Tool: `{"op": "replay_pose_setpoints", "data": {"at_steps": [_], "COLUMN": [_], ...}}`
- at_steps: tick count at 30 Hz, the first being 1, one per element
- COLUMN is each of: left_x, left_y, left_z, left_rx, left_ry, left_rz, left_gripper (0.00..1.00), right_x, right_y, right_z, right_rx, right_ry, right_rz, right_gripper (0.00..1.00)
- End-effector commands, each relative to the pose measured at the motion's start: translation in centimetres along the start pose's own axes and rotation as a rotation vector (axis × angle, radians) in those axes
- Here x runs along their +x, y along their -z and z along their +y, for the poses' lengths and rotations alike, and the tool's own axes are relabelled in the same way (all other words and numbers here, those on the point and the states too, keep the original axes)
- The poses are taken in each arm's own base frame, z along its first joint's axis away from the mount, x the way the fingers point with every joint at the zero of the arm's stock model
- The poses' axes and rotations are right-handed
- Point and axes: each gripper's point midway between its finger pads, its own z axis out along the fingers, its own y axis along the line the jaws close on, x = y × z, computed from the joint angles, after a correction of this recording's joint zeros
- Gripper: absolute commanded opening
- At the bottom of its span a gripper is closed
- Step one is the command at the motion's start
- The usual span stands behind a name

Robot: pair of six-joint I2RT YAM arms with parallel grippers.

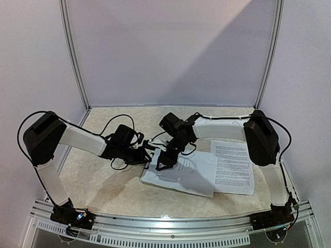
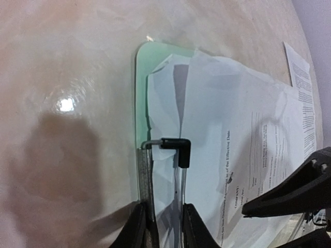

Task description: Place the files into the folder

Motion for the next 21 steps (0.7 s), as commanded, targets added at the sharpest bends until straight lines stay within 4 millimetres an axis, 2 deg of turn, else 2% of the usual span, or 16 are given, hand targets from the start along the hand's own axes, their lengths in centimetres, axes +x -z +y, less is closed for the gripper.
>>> {"op": "replay_pose_setpoints", "data": {"at_steps": [1, 4, 9, 16, 21], "left_x": [6.5, 6.6, 6.6, 6.6, 6.6], "left_y": [-1.2, -1.2, -1.2, -1.2, -1.2], "left_z": [3.3, 3.3, 3.3, 3.3, 3.2], "left_rx": [-0.116, -0.116, -0.116, -0.115, -0.114], "left_ry": [0.016, 0.016, 0.016, 0.017, 0.017], "left_rz": [0.205, 0.207, 0.206, 0.206, 0.205], "left_gripper": [0.0, 0.0, 0.0, 0.0, 0.0], "right_x": [-1.8, -0.7, 2.5, 4.6, 4.4], "right_y": [2.8, 3.1, 3.1, 3.0, 1.9], "right_z": [0.3, -0.4, -3.7, -3.7, -3.4], "right_rx": [0.055, 0.096, 0.298, 0.332, 0.296], "right_ry": [0.048, 0.054, 0.128, 0.195, 0.214], "right_rz": [-0.054, -0.035, 0.042, 0.06, 0.054], "right_gripper": [0.52, 0.54, 0.63, 0.7, 0.71]}}
